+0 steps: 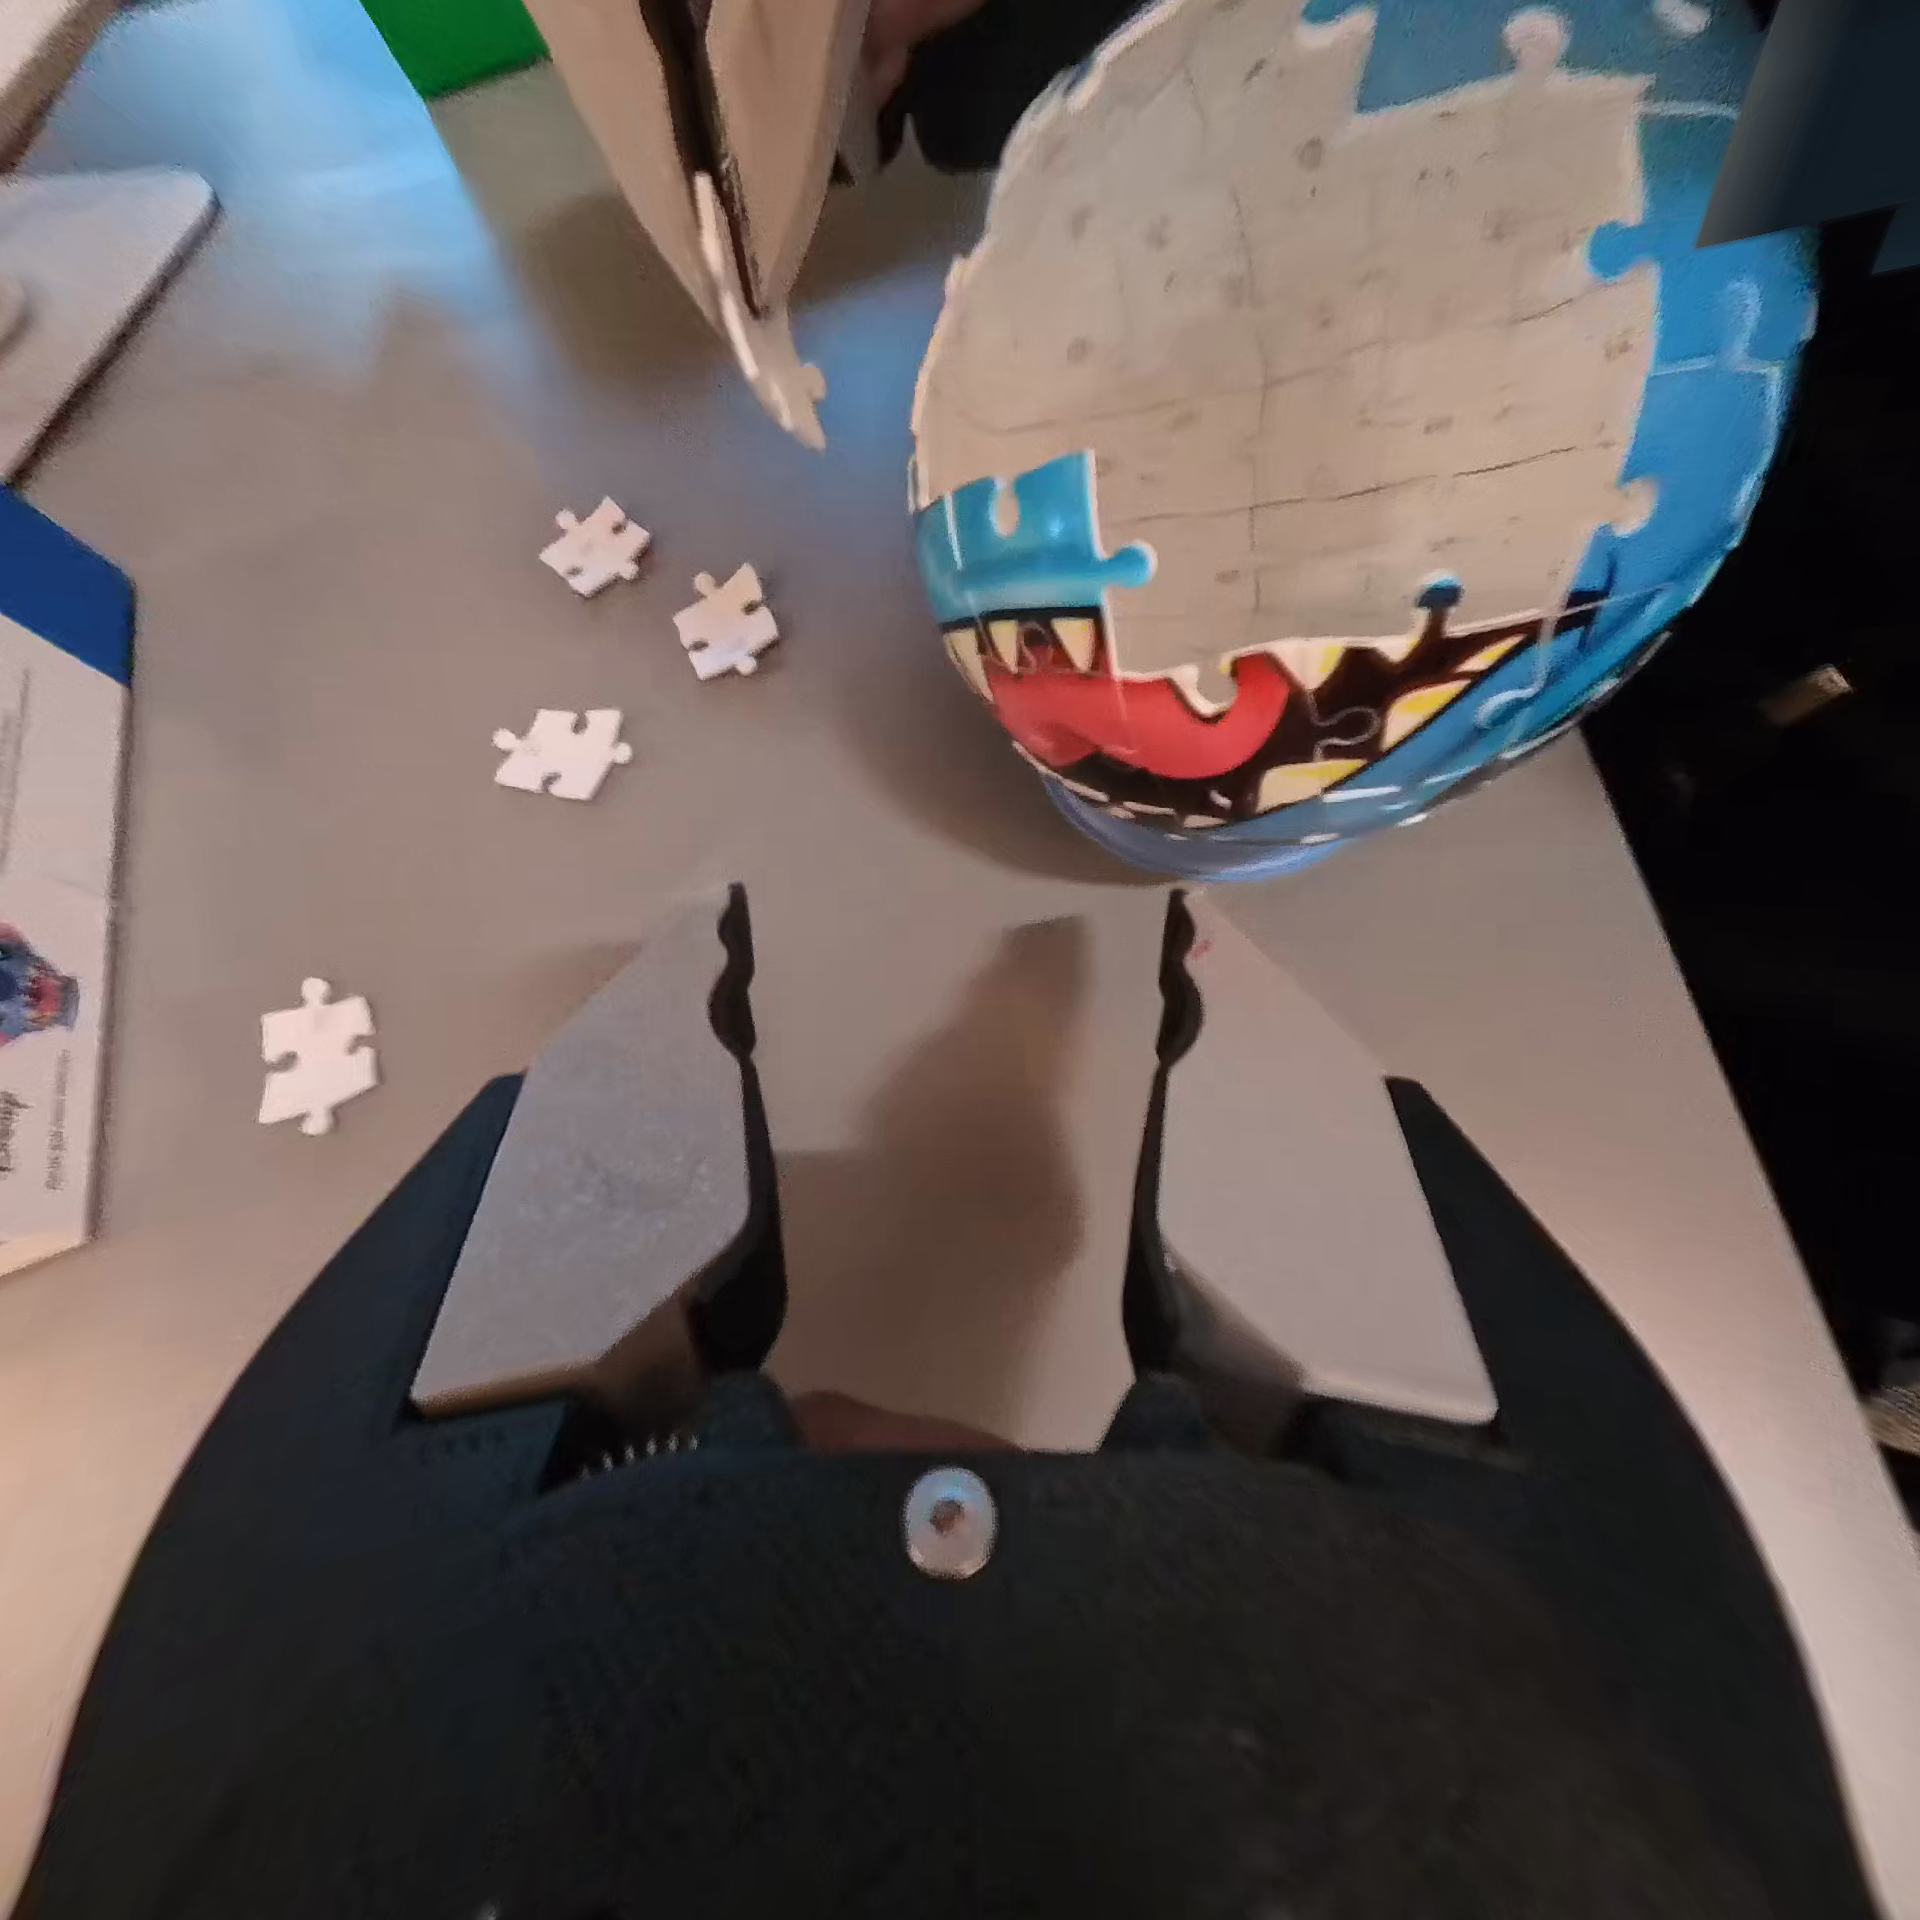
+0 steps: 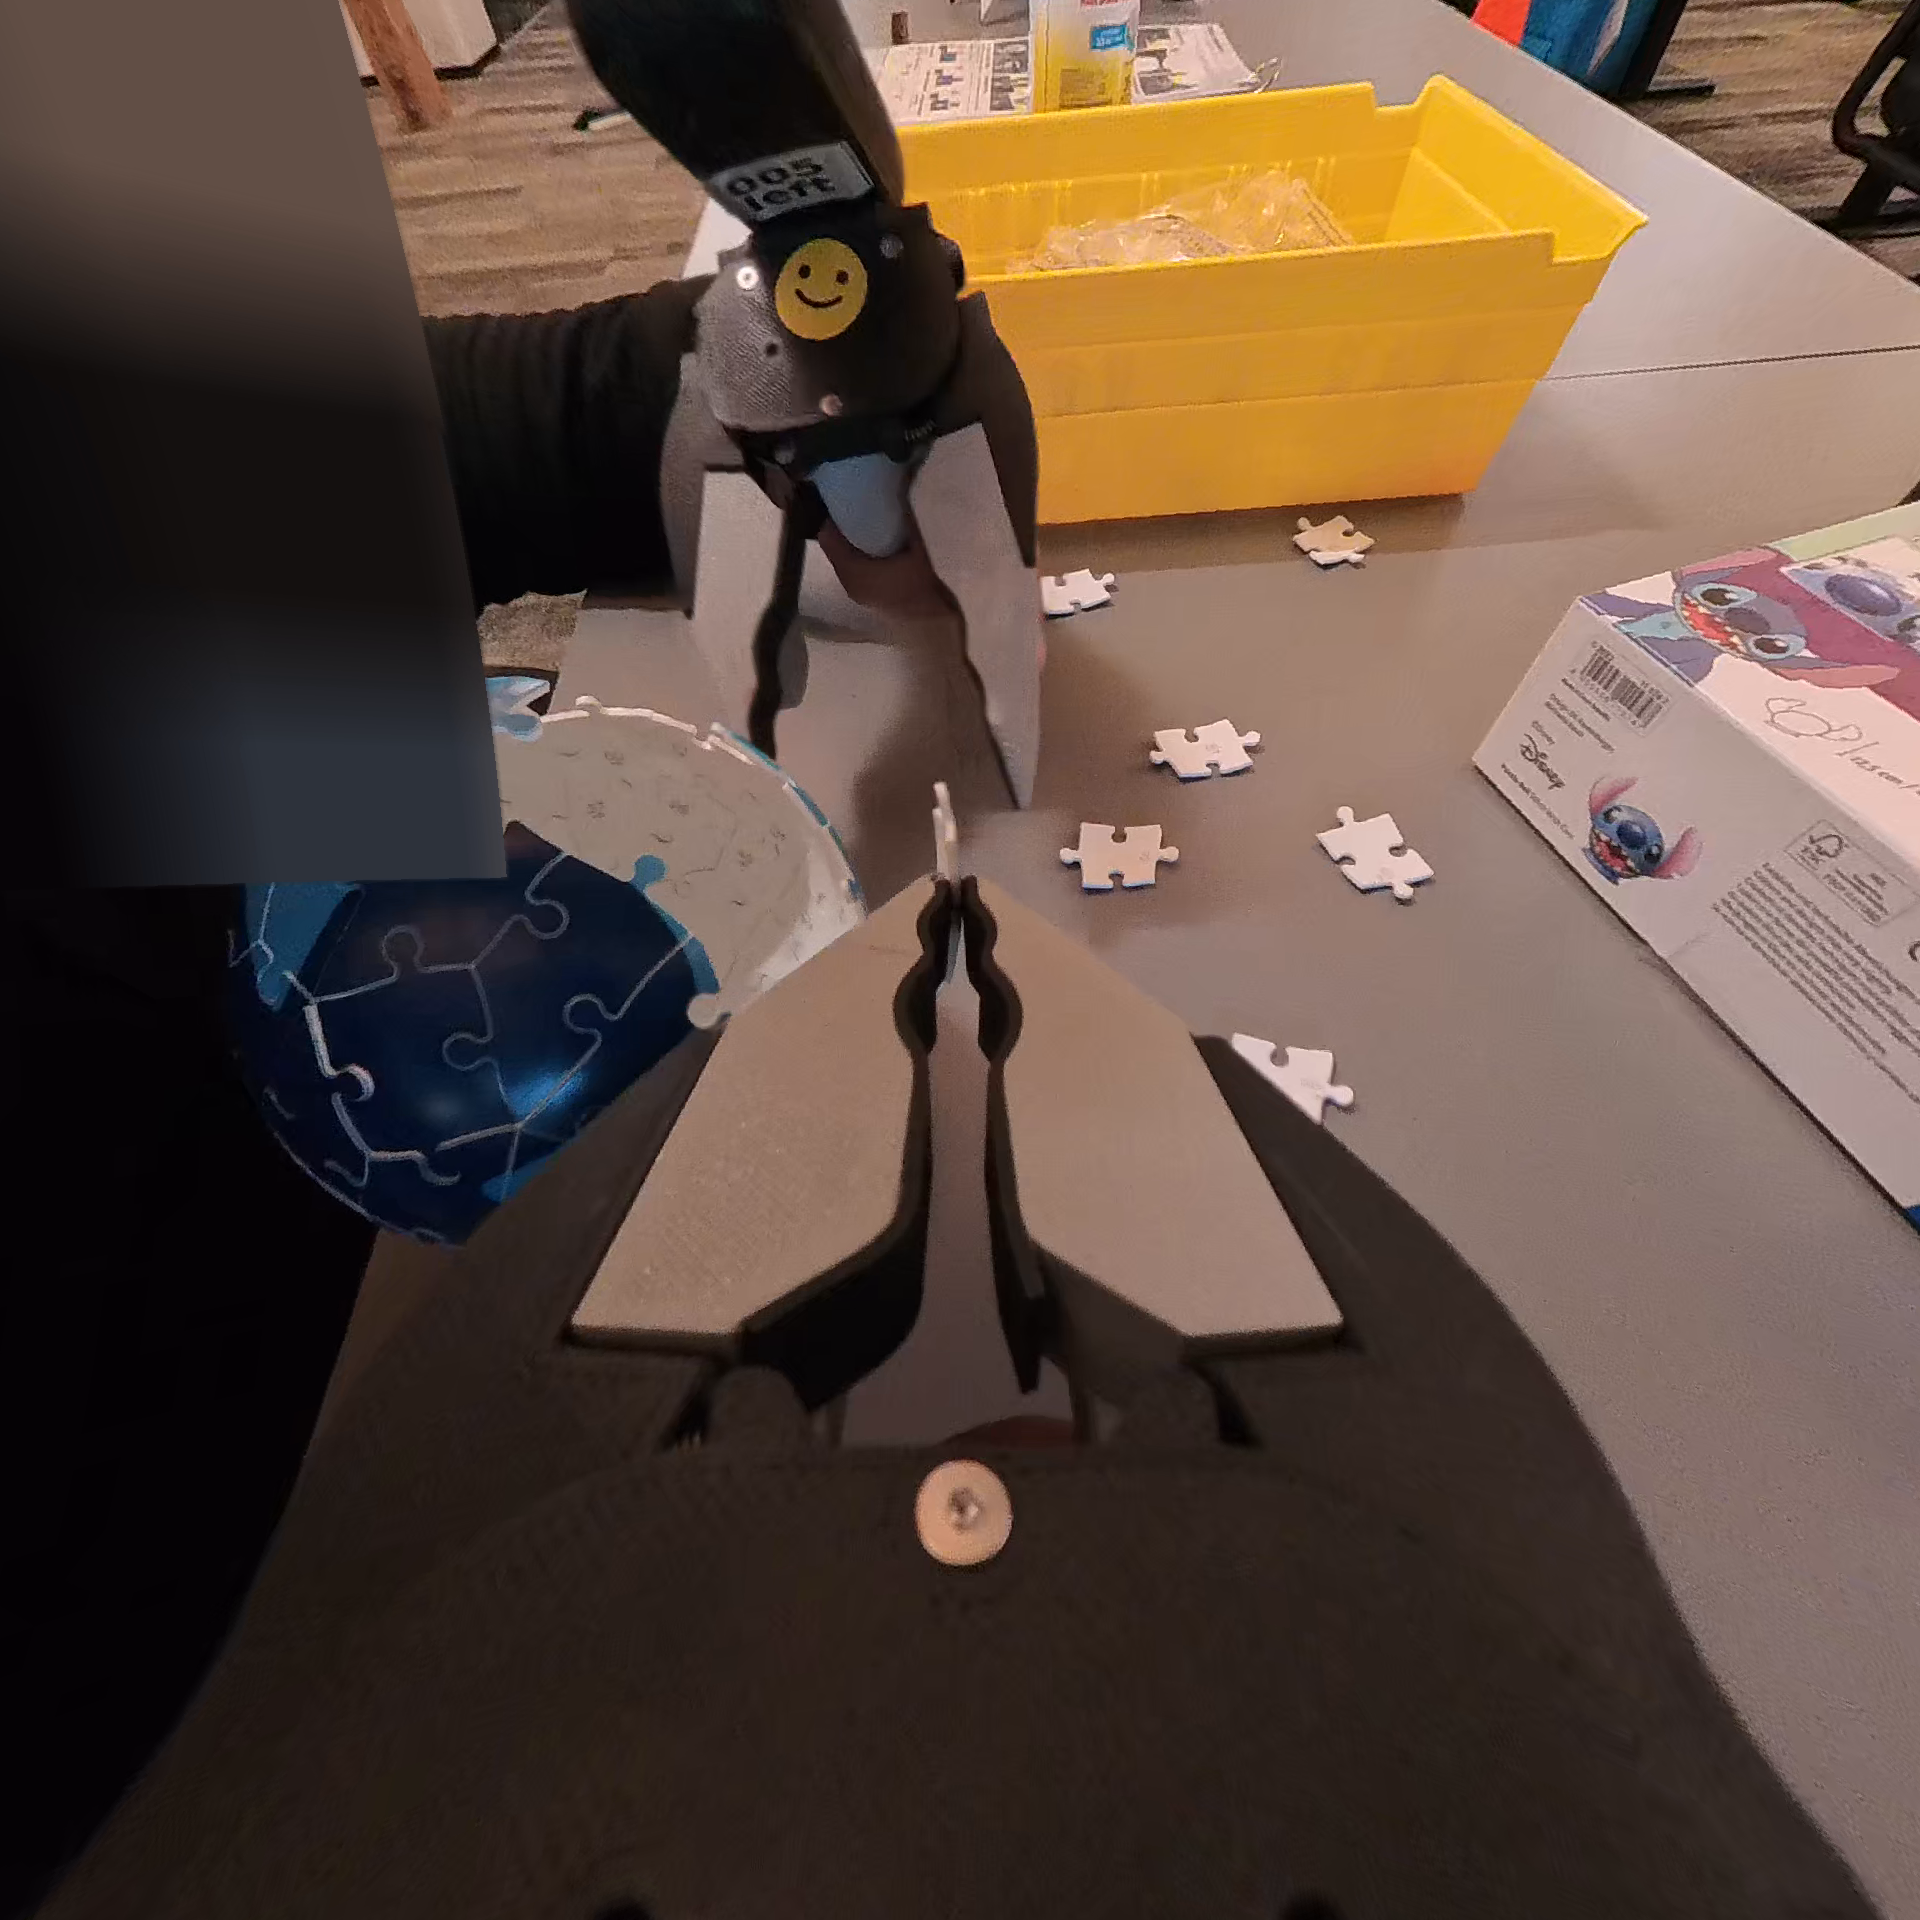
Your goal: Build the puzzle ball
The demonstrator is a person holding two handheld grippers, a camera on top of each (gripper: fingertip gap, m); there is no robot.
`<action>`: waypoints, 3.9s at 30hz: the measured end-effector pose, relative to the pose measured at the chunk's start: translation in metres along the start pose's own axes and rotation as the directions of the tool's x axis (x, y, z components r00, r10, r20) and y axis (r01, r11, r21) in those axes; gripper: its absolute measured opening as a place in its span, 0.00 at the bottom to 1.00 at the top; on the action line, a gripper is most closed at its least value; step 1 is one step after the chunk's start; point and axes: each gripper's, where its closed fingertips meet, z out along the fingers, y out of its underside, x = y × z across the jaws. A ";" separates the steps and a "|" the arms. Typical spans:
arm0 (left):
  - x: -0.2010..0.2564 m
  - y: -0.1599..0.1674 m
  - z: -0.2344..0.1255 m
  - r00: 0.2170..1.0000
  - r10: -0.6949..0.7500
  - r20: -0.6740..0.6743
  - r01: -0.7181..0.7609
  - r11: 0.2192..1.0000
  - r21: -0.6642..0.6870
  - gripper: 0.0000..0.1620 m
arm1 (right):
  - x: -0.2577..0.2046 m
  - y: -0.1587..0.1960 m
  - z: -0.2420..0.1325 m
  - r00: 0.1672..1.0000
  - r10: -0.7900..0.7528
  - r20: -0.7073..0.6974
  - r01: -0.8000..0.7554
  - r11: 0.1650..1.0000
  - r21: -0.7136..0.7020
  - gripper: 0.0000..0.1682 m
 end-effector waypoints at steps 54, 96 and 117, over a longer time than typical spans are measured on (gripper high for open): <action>0.071 -0.025 0.006 0.966 -0.025 -0.256 0.063 0.988 0.139 0.62 | -0.033 0.004 0.015 0.979 -0.163 0.125 0.165 0.986 -0.006 0.00; 0.084 -0.042 0.035 0.930 -0.368 0.013 0.360 0.916 0.175 0.69 | -0.081 0.055 -0.051 0.876 0.451 0.168 -0.431 0.891 -0.144 0.43; 0.071 -0.053 0.009 0.951 -0.067 0.301 0.031 0.992 0.121 0.69 | -0.085 0.055 -0.030 0.989 0.064 0.130 -0.063 0.998 -0.010 0.41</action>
